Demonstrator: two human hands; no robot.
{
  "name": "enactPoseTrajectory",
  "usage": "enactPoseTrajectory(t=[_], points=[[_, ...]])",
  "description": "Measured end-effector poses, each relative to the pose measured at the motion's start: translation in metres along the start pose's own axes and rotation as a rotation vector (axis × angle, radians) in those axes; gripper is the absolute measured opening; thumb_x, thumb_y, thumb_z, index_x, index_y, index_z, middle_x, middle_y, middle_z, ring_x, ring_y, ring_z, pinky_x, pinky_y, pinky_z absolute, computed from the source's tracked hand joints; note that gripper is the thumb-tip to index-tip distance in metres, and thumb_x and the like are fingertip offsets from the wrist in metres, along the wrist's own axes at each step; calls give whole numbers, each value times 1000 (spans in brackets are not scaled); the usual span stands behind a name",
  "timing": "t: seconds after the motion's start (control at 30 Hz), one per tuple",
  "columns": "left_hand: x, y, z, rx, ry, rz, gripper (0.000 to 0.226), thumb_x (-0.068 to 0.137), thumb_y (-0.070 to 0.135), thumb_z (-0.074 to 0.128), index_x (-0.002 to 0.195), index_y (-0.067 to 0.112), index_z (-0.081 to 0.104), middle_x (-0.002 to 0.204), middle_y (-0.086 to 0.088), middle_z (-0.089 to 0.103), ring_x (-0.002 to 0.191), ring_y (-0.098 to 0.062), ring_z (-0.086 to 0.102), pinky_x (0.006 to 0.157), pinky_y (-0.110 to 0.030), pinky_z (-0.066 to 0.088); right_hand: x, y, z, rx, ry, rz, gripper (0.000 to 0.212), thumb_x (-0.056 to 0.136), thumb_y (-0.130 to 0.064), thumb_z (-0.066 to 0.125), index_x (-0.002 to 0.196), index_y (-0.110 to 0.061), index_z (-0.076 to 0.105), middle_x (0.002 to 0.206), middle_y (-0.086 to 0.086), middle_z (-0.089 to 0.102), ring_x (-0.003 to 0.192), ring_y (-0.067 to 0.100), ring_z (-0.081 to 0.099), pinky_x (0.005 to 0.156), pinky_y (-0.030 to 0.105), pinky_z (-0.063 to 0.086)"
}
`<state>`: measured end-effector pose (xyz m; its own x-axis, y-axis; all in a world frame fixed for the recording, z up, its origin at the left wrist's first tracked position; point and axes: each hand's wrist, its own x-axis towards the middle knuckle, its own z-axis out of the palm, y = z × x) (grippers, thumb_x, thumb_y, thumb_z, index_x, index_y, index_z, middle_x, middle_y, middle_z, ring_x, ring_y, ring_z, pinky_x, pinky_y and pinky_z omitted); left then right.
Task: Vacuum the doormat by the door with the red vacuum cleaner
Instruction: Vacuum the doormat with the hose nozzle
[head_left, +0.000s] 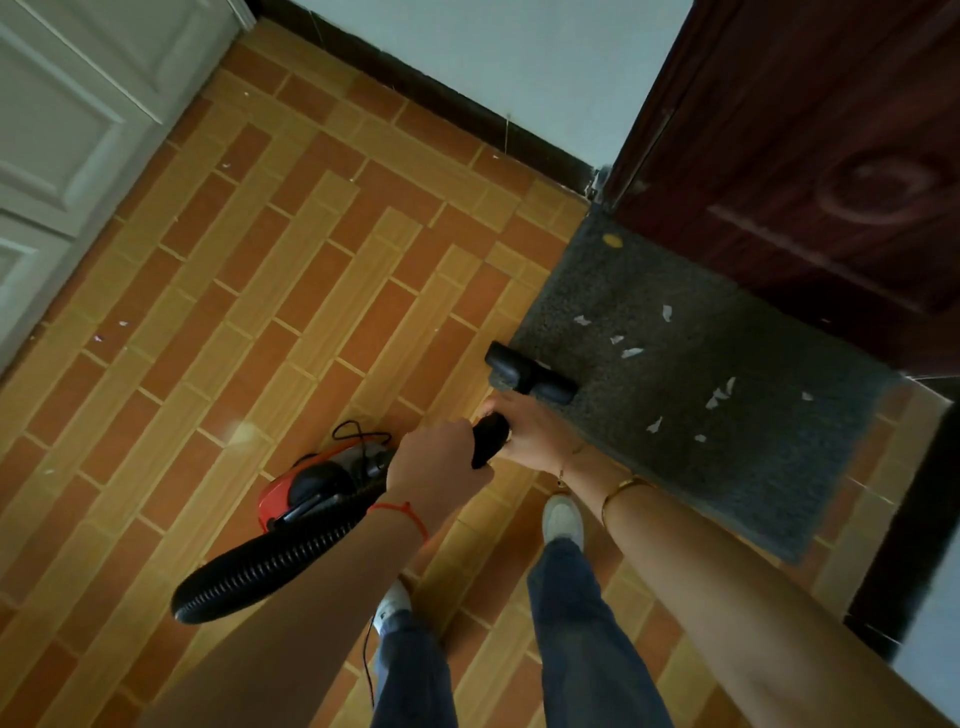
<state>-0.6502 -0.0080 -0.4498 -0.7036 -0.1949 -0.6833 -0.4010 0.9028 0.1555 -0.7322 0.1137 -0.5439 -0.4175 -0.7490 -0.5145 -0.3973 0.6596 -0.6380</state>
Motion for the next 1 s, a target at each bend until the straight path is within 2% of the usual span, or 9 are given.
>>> enactPoseTrajectory(t=[0.1,0.17,0.23,0.33,0.4,0.53,0.77,0.87,1.0], points=[[-3,4,2,19,-4,-29,16,87,32,53,86,18,45,64,4,49,48,-11,45,40,-21,33,6,-8,-11,-128,-121,-33,16,92,-26,55,95,-11,56,82,3,58,59,16,52,44,23,30],[-6,5,3,12,15,-50,16,88,33,52,87,19,44,65,5,47,49,-10,45,41,-22,31,7,-13,-13,-153,-143,-28,19,94,-23,51,82,-8,51,67,3,53,49,13,43,42,21,24],[-8,6,0,6,37,-69,18,89,34,52,87,20,42,65,6,45,49,-8,43,41,-22,30,9,-14,-15,-117,-140,-2,22,94,-21,51,75,-10,48,62,3,50,48,14,43,42,22,23],[-7,13,-5,4,50,-86,19,89,34,52,86,19,41,63,6,45,47,-9,42,40,-22,29,10,-13,-21,-121,-163,11,20,92,-20,52,76,-9,53,68,7,60,52,16,50,42,22,27],[-5,18,-6,-4,51,-99,19,89,33,52,86,18,41,62,6,44,46,-9,41,39,-22,28,11,-11,-26,-125,-176,4,15,90,-17,53,82,-6,58,74,9,65,60,21,59,43,25,35],[-4,22,-2,18,57,-105,19,88,34,54,90,17,44,62,6,43,48,-9,40,41,-23,29,8,-7,-25,-133,-153,-19,13,89,-17,55,90,-6,62,80,10,68,70,25,66,54,32,50],[-20,23,34,75,20,-52,20,88,31,52,100,15,53,62,8,42,52,-10,46,45,-21,33,-20,2,13,-130,-68,-66,7,88,-8,57,95,-10,60,101,5,63,89,21,65,75,31,54],[-26,23,46,62,-3,-44,22,89,33,51,101,14,51,62,9,38,56,-12,47,47,-22,32,-26,7,28,-128,-45,-77,17,84,-4,63,98,-13,60,105,3,61,88,21,66,76,33,57],[-26,17,50,29,35,-50,22,89,35,52,100,16,50,61,9,39,52,-10,44,44,-21,31,-23,6,28,-134,-30,-80,16,86,-4,59,100,-12,60,105,5,62,88,21,65,76,31,55]])
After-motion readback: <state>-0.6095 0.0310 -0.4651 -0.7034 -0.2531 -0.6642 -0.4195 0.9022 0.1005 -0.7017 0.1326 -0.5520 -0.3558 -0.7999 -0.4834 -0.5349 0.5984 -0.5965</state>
